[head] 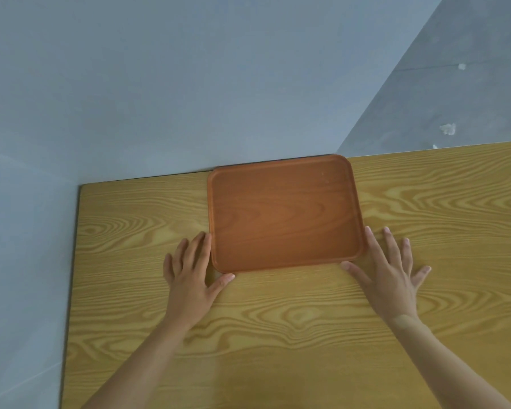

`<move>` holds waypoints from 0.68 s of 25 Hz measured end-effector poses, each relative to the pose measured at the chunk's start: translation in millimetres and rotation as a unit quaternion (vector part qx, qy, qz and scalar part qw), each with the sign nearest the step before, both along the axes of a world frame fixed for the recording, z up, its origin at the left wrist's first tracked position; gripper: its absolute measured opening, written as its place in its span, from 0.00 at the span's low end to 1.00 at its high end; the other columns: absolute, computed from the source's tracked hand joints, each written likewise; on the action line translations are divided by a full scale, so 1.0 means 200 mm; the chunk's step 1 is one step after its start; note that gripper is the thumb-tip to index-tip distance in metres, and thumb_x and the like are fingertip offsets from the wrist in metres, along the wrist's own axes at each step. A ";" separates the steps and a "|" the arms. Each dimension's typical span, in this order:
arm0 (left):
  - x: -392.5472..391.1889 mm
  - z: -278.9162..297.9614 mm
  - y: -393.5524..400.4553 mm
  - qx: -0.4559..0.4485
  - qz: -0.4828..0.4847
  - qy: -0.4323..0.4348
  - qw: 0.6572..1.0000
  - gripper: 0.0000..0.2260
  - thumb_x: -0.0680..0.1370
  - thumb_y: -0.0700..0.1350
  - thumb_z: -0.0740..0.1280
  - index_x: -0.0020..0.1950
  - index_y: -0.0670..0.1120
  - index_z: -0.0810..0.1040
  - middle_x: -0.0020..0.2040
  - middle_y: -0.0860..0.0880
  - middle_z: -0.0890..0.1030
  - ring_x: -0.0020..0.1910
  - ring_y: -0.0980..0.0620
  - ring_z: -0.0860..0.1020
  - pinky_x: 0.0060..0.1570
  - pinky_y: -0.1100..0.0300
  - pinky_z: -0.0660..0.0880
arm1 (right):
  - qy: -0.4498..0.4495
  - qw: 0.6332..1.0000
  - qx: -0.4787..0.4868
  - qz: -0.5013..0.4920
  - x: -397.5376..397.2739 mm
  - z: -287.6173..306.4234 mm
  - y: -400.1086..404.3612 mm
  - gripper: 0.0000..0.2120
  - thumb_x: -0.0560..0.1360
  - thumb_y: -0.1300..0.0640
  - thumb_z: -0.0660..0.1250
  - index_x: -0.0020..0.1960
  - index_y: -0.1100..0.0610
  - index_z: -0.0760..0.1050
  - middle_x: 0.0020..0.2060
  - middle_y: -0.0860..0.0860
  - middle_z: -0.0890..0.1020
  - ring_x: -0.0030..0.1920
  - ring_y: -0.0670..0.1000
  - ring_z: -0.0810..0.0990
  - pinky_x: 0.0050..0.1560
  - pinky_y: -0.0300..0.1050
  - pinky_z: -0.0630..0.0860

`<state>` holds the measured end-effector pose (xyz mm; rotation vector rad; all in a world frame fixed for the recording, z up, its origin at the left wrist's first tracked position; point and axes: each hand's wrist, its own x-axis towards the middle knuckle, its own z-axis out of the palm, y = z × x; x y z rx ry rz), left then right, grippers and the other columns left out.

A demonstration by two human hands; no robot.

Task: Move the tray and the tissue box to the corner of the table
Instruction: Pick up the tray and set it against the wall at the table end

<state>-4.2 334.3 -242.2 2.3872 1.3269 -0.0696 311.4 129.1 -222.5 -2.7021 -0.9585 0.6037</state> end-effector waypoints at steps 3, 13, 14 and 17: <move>0.01 0.00 0.02 -0.007 -0.001 0.004 1.000 0.42 0.73 0.76 0.51 0.81 0.56 0.47 0.81 0.54 0.53 0.79 0.45 0.49 0.74 0.37 0.44 | -0.007 1.000 0.001 0.003 0.01 -0.01 0.01 0.39 0.71 0.29 0.60 0.78 0.34 0.49 0.81 0.49 0.53 0.79 0.58 0.43 0.66 0.82 0.42; 0.05 0.14 0.03 -0.084 0.011 0.080 0.993 0.41 0.76 0.69 0.59 0.81 0.53 0.45 0.82 0.54 0.47 0.80 0.46 0.44 0.74 0.35 0.46 | 0.045 0.995 -0.093 0.017 0.07 0.10 0.05 0.44 0.71 0.28 0.63 0.79 0.41 0.48 0.81 0.48 0.49 0.79 0.57 0.46 0.71 0.73 0.56; 0.04 0.16 0.02 -0.090 0.007 0.102 0.991 0.39 0.77 0.67 0.60 0.81 0.52 0.47 0.82 0.53 0.46 0.80 0.46 0.45 0.74 0.35 0.47 | 0.050 0.994 -0.099 0.014 0.04 0.13 0.04 0.43 0.72 0.30 0.64 0.80 0.44 0.50 0.81 0.49 0.50 0.79 0.57 0.47 0.72 0.70 0.58; -0.03 0.24 -0.04 -0.104 -0.017 0.144 0.984 0.35 0.78 0.63 0.61 0.80 0.53 0.53 0.82 0.51 0.47 0.79 0.46 0.49 0.74 0.35 0.47 | 0.070 0.989 -0.130 0.019 -0.10 0.20 -0.06 0.40 0.74 0.34 0.65 0.79 0.47 0.55 0.81 0.50 0.52 0.79 0.57 0.52 0.71 0.64 0.63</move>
